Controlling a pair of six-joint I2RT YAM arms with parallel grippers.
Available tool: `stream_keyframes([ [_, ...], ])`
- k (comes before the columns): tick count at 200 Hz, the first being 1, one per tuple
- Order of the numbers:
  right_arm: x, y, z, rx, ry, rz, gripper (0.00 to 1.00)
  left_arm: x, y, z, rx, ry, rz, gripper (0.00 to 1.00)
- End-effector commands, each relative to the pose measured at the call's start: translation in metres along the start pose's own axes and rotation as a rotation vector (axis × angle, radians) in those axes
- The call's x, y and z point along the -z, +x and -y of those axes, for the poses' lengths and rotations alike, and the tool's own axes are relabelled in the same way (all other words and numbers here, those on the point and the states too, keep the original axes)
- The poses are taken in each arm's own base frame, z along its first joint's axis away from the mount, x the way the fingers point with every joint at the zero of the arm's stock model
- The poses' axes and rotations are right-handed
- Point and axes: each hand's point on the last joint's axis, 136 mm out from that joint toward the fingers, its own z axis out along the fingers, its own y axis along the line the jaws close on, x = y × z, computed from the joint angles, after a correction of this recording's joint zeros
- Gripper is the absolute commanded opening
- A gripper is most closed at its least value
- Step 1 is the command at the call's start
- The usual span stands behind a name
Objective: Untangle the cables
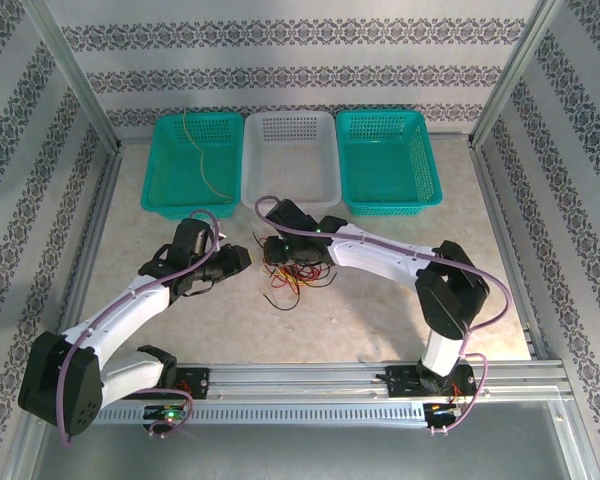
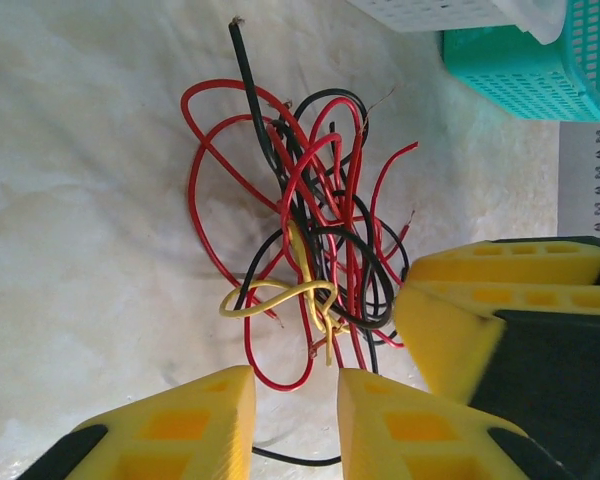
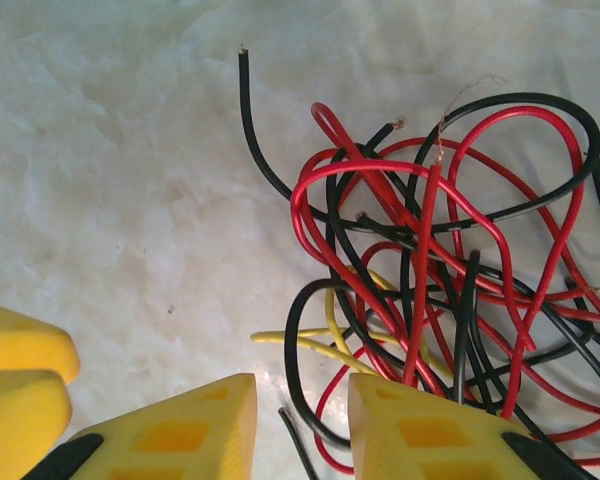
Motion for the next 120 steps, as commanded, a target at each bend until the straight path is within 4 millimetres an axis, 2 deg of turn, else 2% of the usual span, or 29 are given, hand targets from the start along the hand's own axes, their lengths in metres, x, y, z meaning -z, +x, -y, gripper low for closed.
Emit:
stream_keyframes([
  [1, -0.005, 0.004, -0.002, 0.047, 0.021, -0.038, 0.30, 0.001, -0.008, 0.016, -0.012, 0.047, 0.029, 0.30],
  [26, -0.011, 0.008, 0.003, 0.051, 0.041, -0.055, 0.27, 0.001, -0.012, 0.016, -0.013, 0.041, 0.047, 0.33],
  [45, -0.015, 0.013, 0.004, 0.049, 0.031, -0.068, 0.26, 0.001, -0.016, 0.013, -0.016, 0.026, 0.071, 0.40],
  [61, -0.011, 0.013, 0.007, 0.051, 0.047, -0.061, 0.08, 0.001, -0.018, 0.013, -0.020, 0.022, 0.092, 0.47],
  [80, 0.007, 0.006, 0.009, 0.056, 0.052, -0.003, 0.00, 0.000, -0.019, 0.019, -0.038, 0.041, 0.104, 0.55],
  [120, 0.059, -0.005, 0.004, 0.073, -0.006, 0.119, 0.00, -0.013, -0.006, 0.040, -0.088, 0.092, 0.029, 0.37],
])
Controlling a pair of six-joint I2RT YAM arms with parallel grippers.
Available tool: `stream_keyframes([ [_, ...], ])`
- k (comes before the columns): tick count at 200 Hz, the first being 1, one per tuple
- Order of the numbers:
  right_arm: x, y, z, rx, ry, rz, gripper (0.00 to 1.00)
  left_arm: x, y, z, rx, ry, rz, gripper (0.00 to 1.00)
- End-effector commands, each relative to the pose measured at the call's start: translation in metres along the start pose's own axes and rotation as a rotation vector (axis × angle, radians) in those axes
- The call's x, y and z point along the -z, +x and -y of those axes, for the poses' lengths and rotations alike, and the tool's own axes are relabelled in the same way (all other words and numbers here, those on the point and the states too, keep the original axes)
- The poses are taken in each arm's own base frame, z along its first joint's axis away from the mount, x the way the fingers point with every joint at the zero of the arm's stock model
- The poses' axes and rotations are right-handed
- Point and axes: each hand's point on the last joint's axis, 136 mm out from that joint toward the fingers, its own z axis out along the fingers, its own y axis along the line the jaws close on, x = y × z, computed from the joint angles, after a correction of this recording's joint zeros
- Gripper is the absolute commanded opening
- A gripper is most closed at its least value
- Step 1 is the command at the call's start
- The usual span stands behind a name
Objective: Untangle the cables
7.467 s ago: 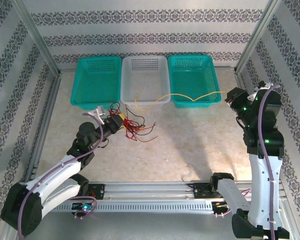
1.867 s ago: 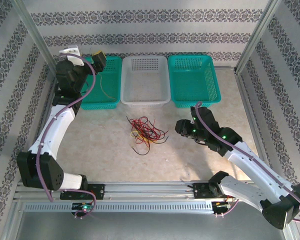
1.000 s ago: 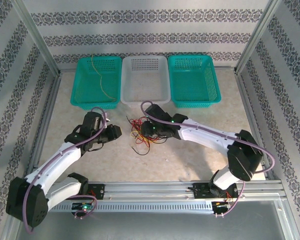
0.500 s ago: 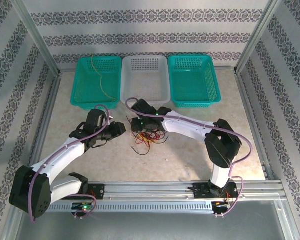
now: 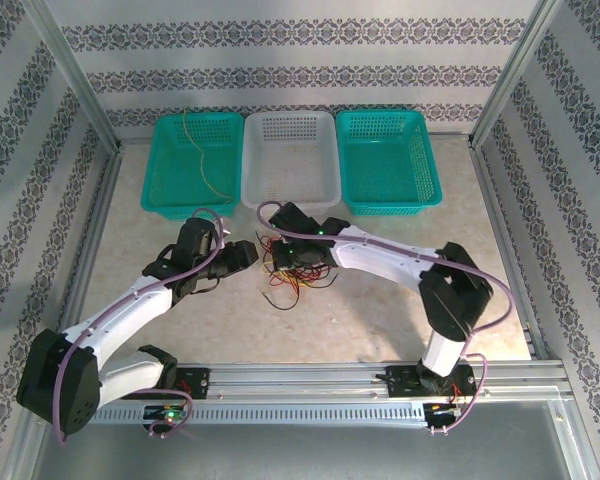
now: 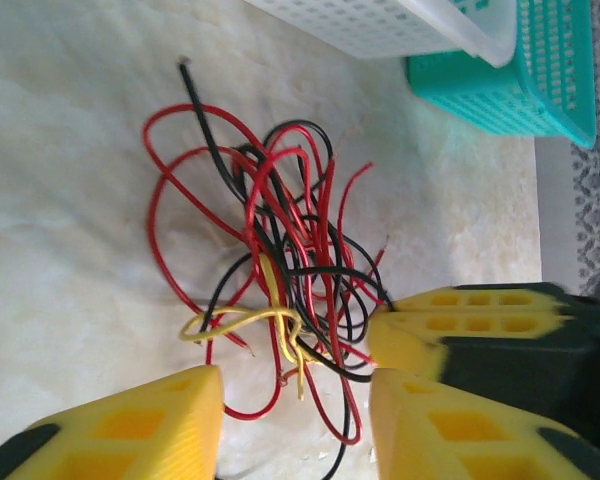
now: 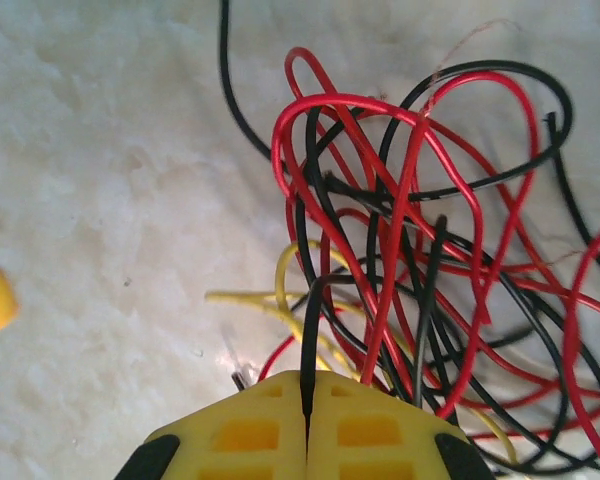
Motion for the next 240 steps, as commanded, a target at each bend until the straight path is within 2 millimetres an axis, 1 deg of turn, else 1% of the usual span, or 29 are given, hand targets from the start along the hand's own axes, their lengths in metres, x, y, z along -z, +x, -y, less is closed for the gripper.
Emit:
stream_keyframes([
  [1, 0.046, -0.016, -0.007, 0.027, -0.037, 0.126, 0.00, -0.008, -0.003, 0.023, -0.043, 0.066, -0.017, 0.37],
  [25, 0.080, -0.020, -0.008, 0.024, -0.080, 0.204, 0.00, -0.020, 0.006, 0.039, -0.025, 0.155, -0.069, 0.36],
  [45, 0.102, -0.020, -0.015, 0.022, -0.143, 0.244, 0.00, -0.026, 0.011, 0.057, -0.063, 0.206, -0.089, 0.43],
  [62, 0.121, -0.022, -0.019, 0.019, -0.184, 0.278, 0.00, -0.033, 0.015, 0.064, -0.097, 0.199, -0.103, 0.49],
  [76, 0.140, -0.025, -0.023, 0.022, -0.217, 0.315, 0.00, -0.039, 0.017, 0.069, -0.109, 0.205, -0.111, 0.50],
  [87, 0.158, -0.029, -0.027, 0.027, -0.248, 0.354, 0.00, -0.045, 0.017, 0.067, -0.108, 0.191, -0.118, 0.50],
  [119, 0.213, -0.041, -0.038, 0.046, -0.323, 0.469, 0.00, -0.061, 0.020, 0.055, -0.067, 0.149, -0.127, 0.49],
  [149, 0.262, -0.051, -0.043, 0.070, -0.366, 0.562, 0.00, -0.068, 0.022, 0.049, -0.030, 0.151, -0.128, 0.48],
  [170, 0.292, -0.057, -0.044, 0.074, -0.393, 0.625, 0.00, -0.070, 0.025, 0.043, -0.023, 0.132, -0.129, 0.46],
  [188, 0.314, -0.063, -0.039, 0.063, -0.394, 0.682, 0.00, -0.068, 0.026, 0.039, -0.024, 0.121, -0.126, 0.46],
  [205, 0.331, -0.071, -0.026, 0.034, -0.364, 0.735, 0.00, -0.064, 0.026, 0.038, -0.040, 0.107, -0.118, 0.45],
  [224, 0.342, -0.083, -0.006, -0.014, -0.305, 0.775, 0.00, -0.054, 0.021, 0.037, -0.074, 0.080, -0.094, 0.45],
  [240, 0.345, -0.095, 0.015, -0.068, -0.238, 0.785, 0.00, -0.043, 0.016, 0.039, -0.118, 0.052, -0.072, 0.45],
])
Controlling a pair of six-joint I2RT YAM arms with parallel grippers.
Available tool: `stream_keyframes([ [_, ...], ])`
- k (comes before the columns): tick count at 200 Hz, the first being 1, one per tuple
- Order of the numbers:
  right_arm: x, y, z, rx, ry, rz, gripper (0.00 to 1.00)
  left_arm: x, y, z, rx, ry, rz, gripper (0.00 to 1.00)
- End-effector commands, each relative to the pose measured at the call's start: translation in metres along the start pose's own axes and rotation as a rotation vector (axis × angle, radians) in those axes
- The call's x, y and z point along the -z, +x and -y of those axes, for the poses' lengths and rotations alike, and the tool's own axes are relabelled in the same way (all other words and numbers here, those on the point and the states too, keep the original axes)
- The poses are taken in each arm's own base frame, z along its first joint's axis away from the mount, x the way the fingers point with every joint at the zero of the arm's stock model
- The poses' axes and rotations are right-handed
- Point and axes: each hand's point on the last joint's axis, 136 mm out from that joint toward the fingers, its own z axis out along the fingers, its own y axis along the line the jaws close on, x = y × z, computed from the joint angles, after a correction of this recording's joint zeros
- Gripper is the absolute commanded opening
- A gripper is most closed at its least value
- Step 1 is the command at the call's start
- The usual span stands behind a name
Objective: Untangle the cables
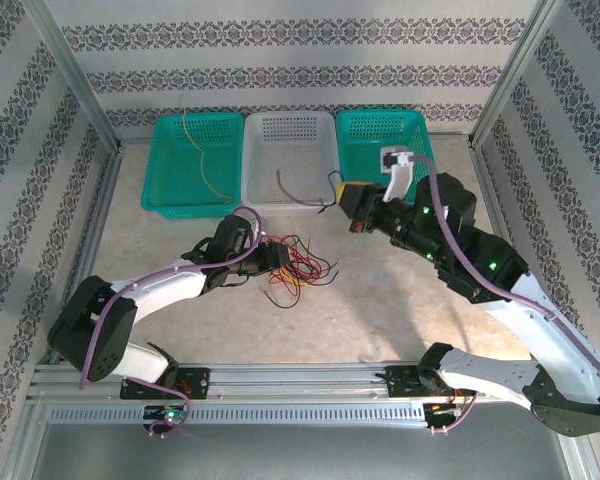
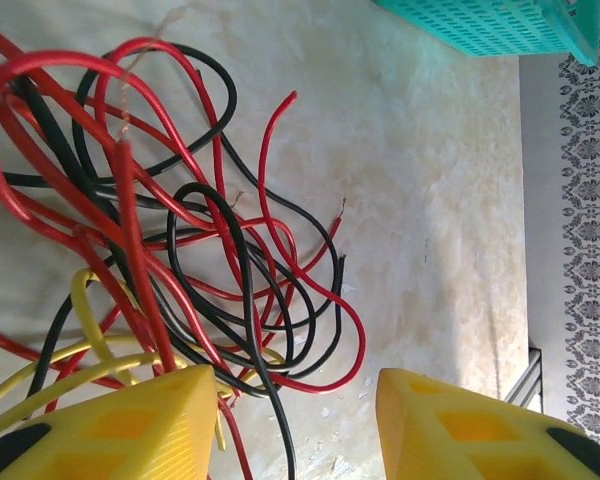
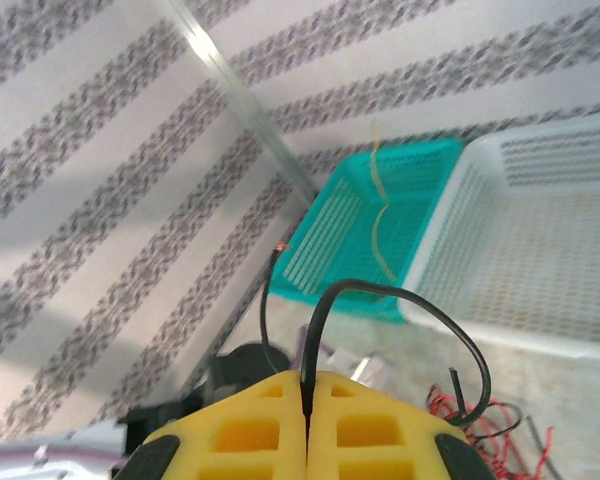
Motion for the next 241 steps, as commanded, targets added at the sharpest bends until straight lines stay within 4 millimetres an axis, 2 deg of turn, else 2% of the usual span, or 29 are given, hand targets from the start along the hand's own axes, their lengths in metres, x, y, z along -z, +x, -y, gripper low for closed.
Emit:
stream_keyframes([
  [1, 0.005, -0.022, 0.027, -0.005, 0.124, 0.039, 0.00, 0.018, -0.006, 0.008, -0.083, -0.036, 0.046, 0.45],
  [43, -0.006, -0.055, 0.101, -0.095, 0.356, 0.034, 0.00, 0.052, -0.023, 0.013, -0.184, -0.120, 0.141, 0.50],
  [69, -0.029, -0.063, 0.154, -0.154, 0.444, -0.001, 0.00, 0.070, -0.033, 0.012, -0.221, -0.158, 0.222, 0.57],
  [100, -0.056, -0.074, 0.207, -0.215, 0.494, -0.020, 0.01, 0.089, -0.040, 0.014, -0.249, -0.169, 0.292, 0.58],
  [122, -0.078, -0.071, 0.248, -0.248, 0.552, -0.065, 0.13, 0.090, -0.035, 0.013, -0.232, -0.168, 0.273, 0.58],
  [135, -0.088, -0.068, 0.271, -0.265, 0.590, -0.087, 0.23, 0.090, -0.032, 0.011, -0.223, -0.170, 0.258, 0.59],
  [144, -0.095, -0.068, 0.285, -0.270, 0.605, -0.095, 0.31, 0.090, -0.031, 0.010, -0.221, -0.175, 0.251, 0.60],
  [155, -0.100, -0.071, 0.294, -0.261, 0.622, -0.109, 0.34, 0.091, -0.031, 0.011, -0.224, -0.179, 0.246, 0.61],
  [176, -0.102, -0.078, 0.295, -0.253, 0.629, -0.124, 0.35, 0.097, -0.032, 0.016, -0.243, -0.184, 0.238, 0.66],
  [204, -0.094, -0.073, 0.263, -0.256, 0.561, -0.097, 0.36, 0.099, -0.031, 0.018, -0.255, -0.180, 0.234, 0.69],
  [231, -0.083, -0.032, 0.220, -0.222, 0.503, -0.150, 0.38, 0.087, -0.025, 0.012, -0.238, -0.174, 0.195, 0.70],
  [241, -0.077, -0.005, 0.207, -0.204, 0.497, -0.184, 0.38, 0.078, -0.021, 0.010, -0.226, -0.163, 0.159, 0.67],
])
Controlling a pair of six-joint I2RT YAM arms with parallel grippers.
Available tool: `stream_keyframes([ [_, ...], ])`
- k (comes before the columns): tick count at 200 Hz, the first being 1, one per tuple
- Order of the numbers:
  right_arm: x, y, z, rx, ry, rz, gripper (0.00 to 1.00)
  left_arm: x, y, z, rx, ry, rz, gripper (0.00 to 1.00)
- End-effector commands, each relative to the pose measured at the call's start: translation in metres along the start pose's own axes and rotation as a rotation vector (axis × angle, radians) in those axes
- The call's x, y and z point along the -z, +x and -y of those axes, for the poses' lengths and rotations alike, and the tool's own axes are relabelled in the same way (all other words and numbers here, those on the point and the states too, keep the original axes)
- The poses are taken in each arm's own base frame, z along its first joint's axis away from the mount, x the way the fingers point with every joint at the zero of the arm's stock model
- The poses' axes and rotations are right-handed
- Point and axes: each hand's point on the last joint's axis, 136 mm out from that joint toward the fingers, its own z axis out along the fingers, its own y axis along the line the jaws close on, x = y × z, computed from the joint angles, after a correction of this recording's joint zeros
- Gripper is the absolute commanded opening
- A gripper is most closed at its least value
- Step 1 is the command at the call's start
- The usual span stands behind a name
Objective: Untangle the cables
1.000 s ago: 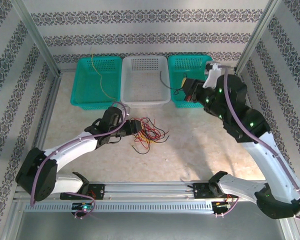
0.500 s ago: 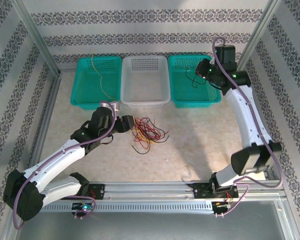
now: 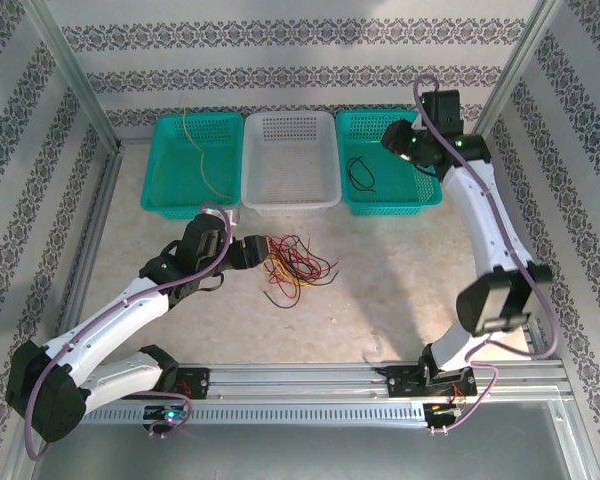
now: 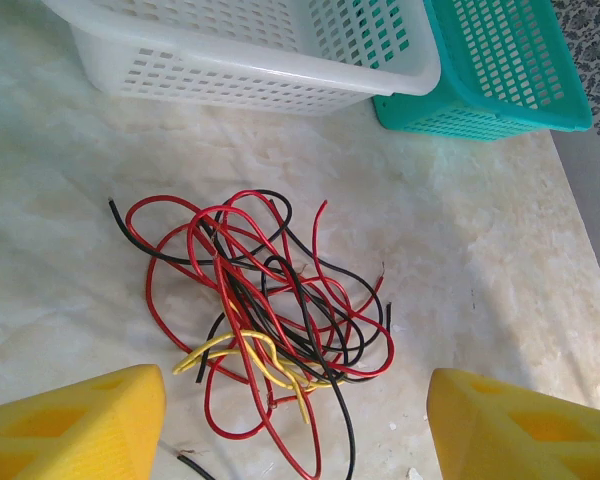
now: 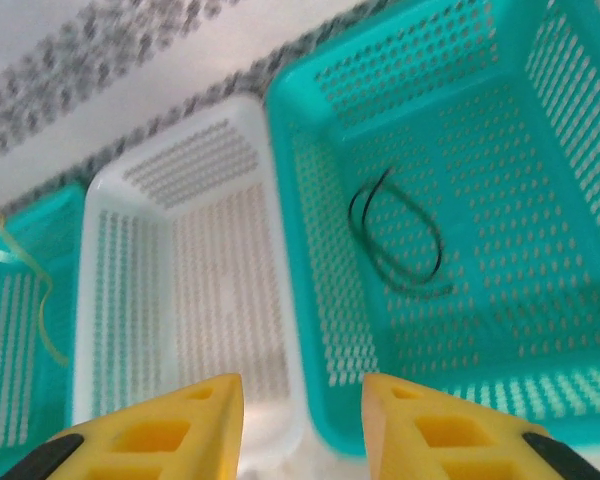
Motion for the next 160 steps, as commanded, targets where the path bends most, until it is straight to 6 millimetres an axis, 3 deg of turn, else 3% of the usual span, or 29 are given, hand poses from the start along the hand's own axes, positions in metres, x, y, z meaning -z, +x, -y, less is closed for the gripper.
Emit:
stream_keyframes([
  [1, 0.030, 0.045, -0.025, 0.052, -0.064, -0.022, 0.39, -0.010, 0.011, 0.003, -0.005, 0.019, -0.066, 0.66],
  [44, 0.041, 0.181, -0.026, 0.114, -0.114, -0.171, 0.41, -0.043, 0.036, 0.009, 0.073, 0.070, -0.220, 0.55],
  [84, 0.027, 0.282, -0.019, 0.047, -0.172, -0.313, 0.42, -0.058, 0.039, -0.001, 0.077, 0.014, -0.243, 0.49],
  [113, 0.021, 0.308, -0.030, 0.091, -0.170, -0.359, 0.41, -0.065, 0.029, -0.006, 0.057, -0.033, -0.221, 0.44],
  [160, 0.015, 0.312, -0.055, 0.107, -0.215, -0.380, 0.40, -0.077, 0.017, -0.023, 0.027, -0.120, -0.201, 0.35],
])
